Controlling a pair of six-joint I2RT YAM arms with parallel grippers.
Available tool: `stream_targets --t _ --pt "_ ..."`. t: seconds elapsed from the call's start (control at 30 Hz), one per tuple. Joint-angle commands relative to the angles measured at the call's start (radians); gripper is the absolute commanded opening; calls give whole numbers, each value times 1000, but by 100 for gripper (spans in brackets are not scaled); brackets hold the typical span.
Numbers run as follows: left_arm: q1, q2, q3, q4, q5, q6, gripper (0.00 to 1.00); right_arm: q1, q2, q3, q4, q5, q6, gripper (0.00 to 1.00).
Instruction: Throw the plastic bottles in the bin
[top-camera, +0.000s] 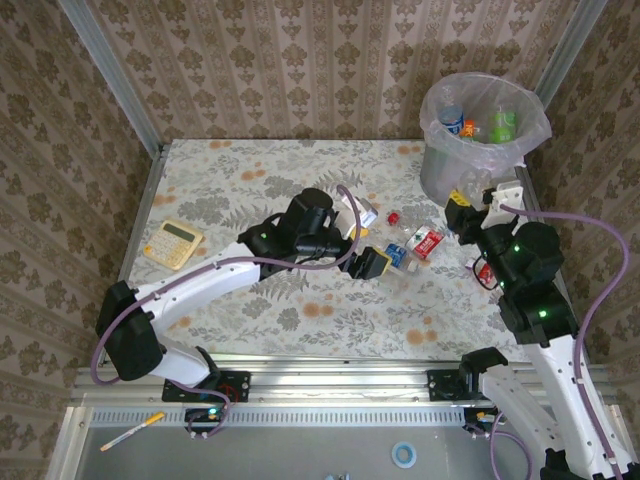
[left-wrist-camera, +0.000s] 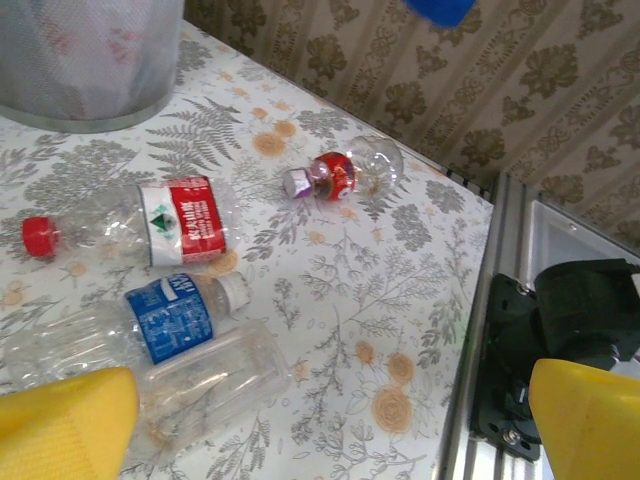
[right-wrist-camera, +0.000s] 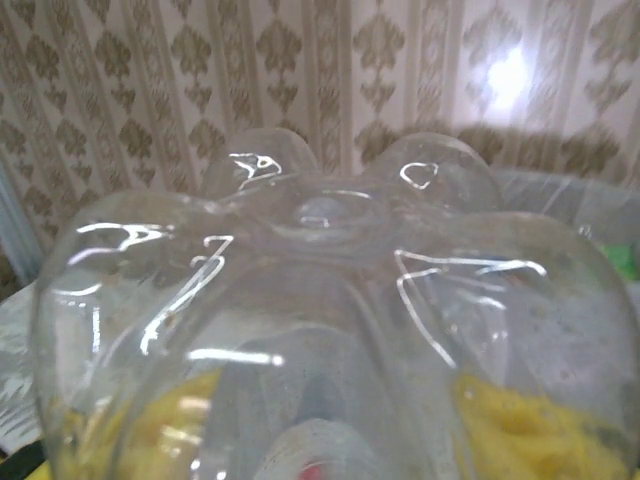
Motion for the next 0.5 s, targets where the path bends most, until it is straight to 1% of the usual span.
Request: stream_targets --t 0.0,0.07,0.27,0.47 --pt "22 -12 -14 33 -24 -29 100 4 7 41 147 75 -147 36" --pt "34 -8 -15 41 -26 -36 100 4 17 48 180 78 -177 35" --pt "64 21 -10 52 -19 -54 100 4 33 18 374 79 -239 34" --pt "91 56 3 66 -5 -70 100 4 64 17 508 6 -313 35"
